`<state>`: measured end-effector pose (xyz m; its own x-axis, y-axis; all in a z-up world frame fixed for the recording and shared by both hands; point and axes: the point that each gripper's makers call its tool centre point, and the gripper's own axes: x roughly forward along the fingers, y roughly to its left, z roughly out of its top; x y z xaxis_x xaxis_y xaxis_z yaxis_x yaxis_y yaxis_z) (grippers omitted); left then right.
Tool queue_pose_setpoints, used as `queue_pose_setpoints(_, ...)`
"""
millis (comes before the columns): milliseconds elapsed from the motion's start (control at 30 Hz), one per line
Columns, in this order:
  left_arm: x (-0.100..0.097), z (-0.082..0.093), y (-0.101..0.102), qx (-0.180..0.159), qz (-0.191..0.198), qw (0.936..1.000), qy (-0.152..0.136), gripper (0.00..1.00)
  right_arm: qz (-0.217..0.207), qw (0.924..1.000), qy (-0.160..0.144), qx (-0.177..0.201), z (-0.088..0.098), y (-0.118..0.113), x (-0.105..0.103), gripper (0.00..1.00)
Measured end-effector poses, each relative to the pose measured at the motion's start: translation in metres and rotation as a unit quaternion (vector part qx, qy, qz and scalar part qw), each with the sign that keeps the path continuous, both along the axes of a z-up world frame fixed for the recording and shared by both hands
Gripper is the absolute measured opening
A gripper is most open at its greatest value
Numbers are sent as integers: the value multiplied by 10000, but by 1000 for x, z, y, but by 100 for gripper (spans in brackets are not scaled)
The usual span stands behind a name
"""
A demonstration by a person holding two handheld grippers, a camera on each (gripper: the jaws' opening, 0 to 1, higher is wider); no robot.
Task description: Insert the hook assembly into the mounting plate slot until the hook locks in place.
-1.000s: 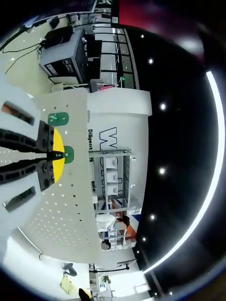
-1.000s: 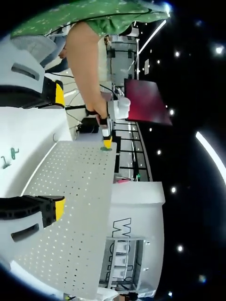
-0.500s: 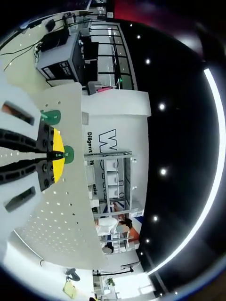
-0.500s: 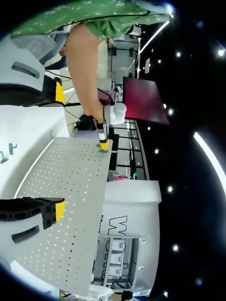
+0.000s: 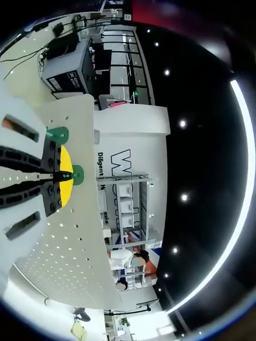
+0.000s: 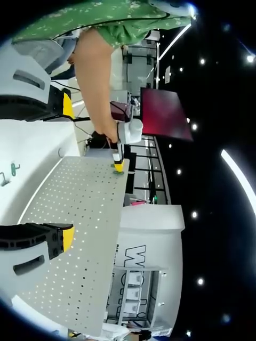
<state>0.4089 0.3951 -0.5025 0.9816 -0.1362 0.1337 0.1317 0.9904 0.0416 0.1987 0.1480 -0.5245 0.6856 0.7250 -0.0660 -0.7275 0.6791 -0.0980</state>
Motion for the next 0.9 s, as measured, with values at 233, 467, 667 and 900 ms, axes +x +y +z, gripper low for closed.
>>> queue_pose_setpoints(233,1,-1,1,-3,-20,10000,-68,2,-9,10000,38,40,-1,-1,0,79)
queue_pose_setpoints(467,1,-3,2,-16,-6,10000,-74,2,24,9999,62,91,0,1,0,79)
queue_pose_setpoints(667,1,-8,3,-12,12,10000,-44,2,21,9999,70,90,-1,1,0,79)
queue_pose_setpoints(900,1,-11,2,4,10,10000,-40,2,46,9999,74,103,-1,2,-1,78)
